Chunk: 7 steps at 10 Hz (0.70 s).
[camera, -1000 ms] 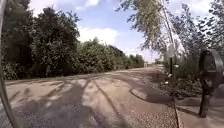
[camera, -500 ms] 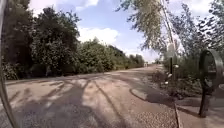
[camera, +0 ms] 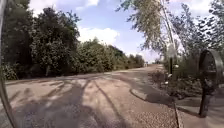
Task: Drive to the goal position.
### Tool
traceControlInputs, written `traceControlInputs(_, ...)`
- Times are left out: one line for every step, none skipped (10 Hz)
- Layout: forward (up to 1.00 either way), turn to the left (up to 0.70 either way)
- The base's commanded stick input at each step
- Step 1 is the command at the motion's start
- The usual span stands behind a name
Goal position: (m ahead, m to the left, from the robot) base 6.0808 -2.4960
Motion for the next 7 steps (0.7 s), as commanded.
traceControlInputs(0.04, 0.00)
traceControlInputs(0.04, 0.00)
traceControlInputs(0.04, 0.00)
traceControlInputs(0.04, 0.00)
traceControlInputs(0.04, 0.00)
traceControlInputs(0.01, 0.00)
traceControlInputs(0.03, 0.00)
